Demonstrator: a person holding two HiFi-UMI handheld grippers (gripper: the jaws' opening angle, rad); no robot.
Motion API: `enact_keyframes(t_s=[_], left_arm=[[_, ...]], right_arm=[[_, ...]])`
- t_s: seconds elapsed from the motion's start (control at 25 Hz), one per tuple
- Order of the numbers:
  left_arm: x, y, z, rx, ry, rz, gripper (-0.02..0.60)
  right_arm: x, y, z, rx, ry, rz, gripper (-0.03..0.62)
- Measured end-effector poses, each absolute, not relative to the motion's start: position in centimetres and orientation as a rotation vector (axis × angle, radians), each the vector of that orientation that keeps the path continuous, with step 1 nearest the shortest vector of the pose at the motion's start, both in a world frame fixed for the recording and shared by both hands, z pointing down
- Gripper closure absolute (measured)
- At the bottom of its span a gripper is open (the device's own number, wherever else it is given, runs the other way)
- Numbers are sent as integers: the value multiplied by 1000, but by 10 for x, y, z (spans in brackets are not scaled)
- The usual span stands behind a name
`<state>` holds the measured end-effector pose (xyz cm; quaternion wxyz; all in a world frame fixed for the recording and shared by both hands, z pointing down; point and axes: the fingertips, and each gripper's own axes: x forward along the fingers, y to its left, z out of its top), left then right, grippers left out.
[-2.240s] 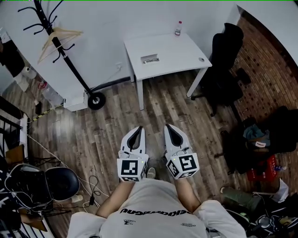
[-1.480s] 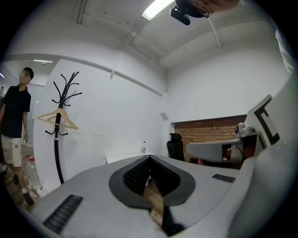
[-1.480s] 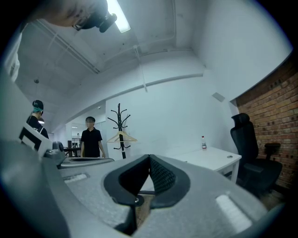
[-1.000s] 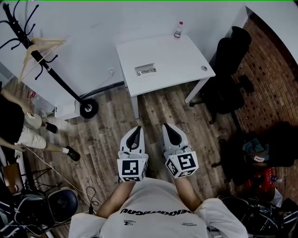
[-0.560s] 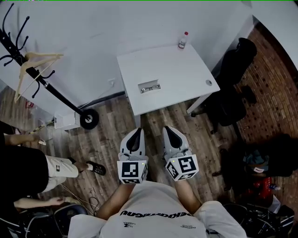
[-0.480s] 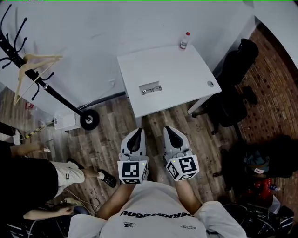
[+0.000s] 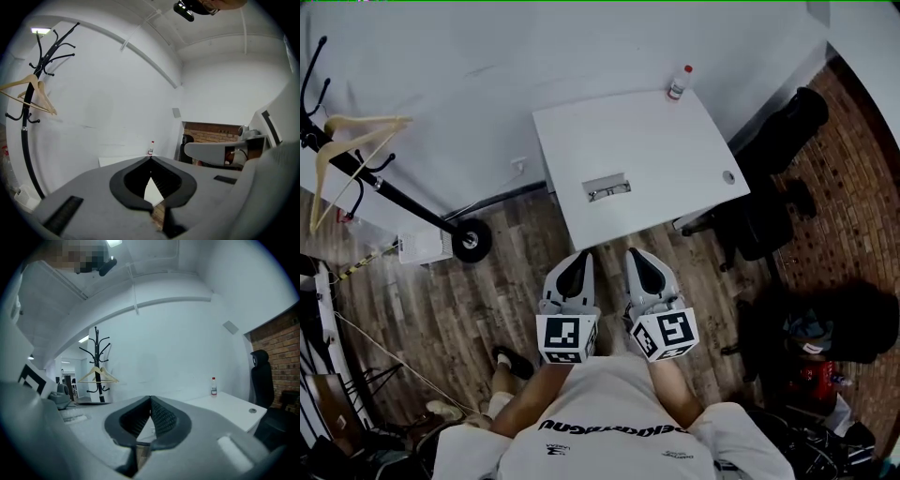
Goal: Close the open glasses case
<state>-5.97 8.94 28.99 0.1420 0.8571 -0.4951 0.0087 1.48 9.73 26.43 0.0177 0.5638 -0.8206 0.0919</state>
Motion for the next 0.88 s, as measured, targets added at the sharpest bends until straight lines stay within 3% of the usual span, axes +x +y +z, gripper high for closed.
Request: enact_keyframes(t_s=[0.88], left_arm=[[-39,-64,371,2288,-1489,146,584]], right_arm=[[42,-55,343,1617,-2532,406,599]])
